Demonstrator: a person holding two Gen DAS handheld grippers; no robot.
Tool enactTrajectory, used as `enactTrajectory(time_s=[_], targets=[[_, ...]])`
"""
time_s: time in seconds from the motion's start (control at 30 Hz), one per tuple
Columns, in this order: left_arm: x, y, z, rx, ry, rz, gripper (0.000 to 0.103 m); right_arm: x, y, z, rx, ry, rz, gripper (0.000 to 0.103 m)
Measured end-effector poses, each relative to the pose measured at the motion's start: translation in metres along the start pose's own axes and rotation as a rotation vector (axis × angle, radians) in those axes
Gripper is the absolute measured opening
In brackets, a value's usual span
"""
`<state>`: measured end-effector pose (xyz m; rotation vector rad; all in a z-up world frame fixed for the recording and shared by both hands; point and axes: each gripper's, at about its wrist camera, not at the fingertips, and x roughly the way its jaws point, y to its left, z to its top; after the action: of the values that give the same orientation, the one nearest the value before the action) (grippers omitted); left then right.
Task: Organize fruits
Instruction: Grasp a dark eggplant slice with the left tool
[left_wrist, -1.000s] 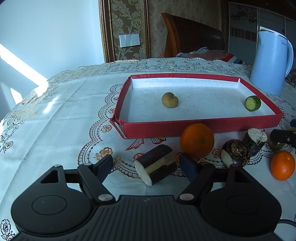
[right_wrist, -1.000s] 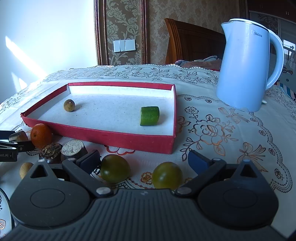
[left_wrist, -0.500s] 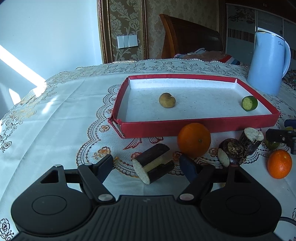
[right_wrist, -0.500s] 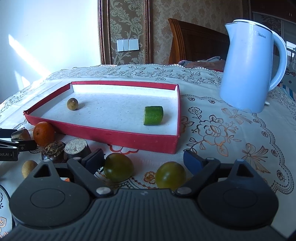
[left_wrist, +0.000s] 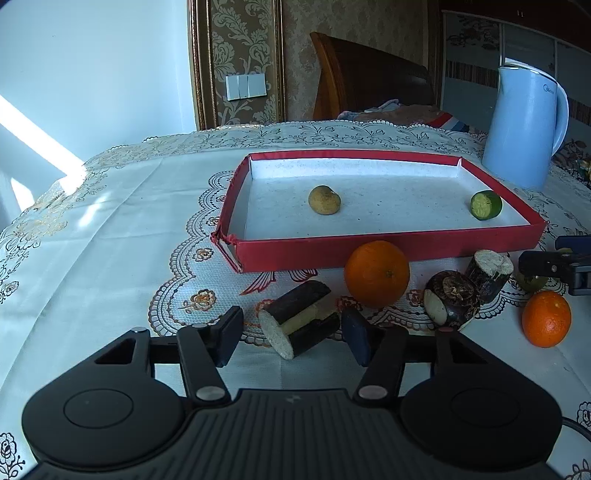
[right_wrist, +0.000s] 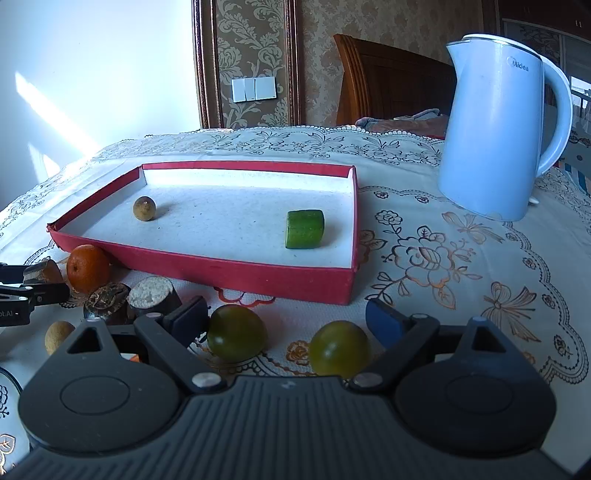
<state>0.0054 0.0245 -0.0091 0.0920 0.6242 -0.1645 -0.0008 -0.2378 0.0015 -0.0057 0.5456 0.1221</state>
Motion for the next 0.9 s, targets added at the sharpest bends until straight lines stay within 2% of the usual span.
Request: enactTrajectory(time_s=[0.07,0.9], targets=[[-0.001,-0.0019,-0.0005,0.012,-0.006,-0.004,0.044,-0.0001,0.0002,0.0001,-0.001,-0.001,-0.001,0.091],[-0.0004,-0.0021,-0.0004,0.016,-0.008,-0.001,0.044,-0.0023,0.008,-0.0006,-0.052,-0.01,0.009,0.083]])
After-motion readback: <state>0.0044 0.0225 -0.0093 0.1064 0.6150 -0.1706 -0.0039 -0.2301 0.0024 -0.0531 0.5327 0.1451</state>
